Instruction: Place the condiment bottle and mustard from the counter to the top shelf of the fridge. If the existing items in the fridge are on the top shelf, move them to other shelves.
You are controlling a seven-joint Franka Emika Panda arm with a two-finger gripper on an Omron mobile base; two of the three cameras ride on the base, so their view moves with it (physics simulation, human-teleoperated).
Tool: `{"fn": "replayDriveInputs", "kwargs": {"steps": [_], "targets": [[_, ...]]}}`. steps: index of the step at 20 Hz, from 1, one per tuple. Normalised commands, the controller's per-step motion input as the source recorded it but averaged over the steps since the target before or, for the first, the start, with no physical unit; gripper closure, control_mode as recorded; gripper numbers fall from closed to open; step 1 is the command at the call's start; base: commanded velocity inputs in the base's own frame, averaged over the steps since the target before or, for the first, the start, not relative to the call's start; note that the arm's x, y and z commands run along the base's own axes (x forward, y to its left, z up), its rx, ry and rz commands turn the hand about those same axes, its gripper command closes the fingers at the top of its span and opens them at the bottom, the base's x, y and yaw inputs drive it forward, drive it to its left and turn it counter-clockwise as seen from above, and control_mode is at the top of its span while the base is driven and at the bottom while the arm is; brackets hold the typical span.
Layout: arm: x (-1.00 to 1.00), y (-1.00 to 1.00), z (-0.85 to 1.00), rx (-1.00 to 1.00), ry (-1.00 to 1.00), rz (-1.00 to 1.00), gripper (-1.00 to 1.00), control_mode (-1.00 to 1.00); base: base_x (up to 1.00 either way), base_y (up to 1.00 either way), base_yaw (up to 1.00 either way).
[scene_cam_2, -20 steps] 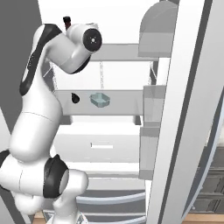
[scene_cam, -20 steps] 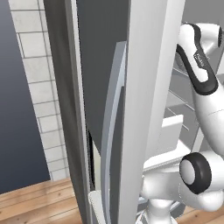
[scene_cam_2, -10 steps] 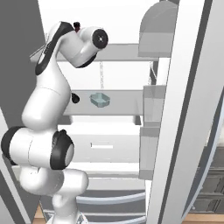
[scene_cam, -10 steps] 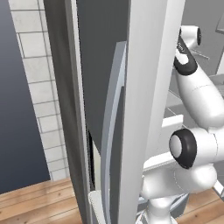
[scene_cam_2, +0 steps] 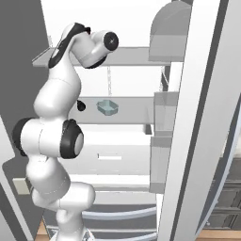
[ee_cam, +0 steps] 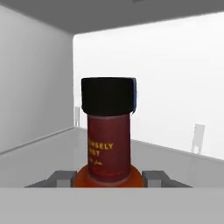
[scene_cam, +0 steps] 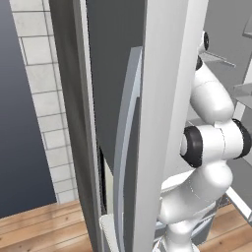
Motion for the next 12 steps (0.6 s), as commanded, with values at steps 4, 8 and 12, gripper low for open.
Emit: {"fn": "replayDriveInputs", "kwargs": {"steps": [4,8,12], "targets": [[0.65,0.05,-0.24,0.01,0.01,0.0,1.0,-1.0,0.0,0.0,0.0],[0.54,0.09,-0.21,0.0,0.0,0.0,1.0,-1.0,0.0,0.0,0.0],[0.07,0.0,-0.04,0.0,0.0,0.0,-1.0,-1.0,0.0,0.0,0.0]]}}
